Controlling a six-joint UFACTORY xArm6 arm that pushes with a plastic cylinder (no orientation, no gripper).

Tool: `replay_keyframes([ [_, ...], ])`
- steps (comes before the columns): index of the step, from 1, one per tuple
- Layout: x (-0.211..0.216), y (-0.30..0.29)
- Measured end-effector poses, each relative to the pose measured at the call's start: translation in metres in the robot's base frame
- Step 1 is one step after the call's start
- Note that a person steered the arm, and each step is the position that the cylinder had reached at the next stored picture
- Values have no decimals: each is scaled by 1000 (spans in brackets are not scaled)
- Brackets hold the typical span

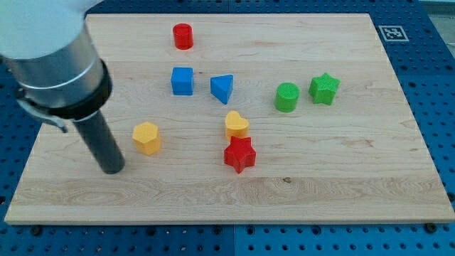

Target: Push the yellow hexagon below the blue cube

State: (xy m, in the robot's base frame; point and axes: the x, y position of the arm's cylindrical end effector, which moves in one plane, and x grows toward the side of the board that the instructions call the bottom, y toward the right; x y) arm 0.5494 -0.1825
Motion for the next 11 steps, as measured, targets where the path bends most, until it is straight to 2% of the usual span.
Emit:
replay_keyframes([
  [1,-4,-20],
  [3,-27,-14],
  [5,-15,42],
  [11,-68,66],
])
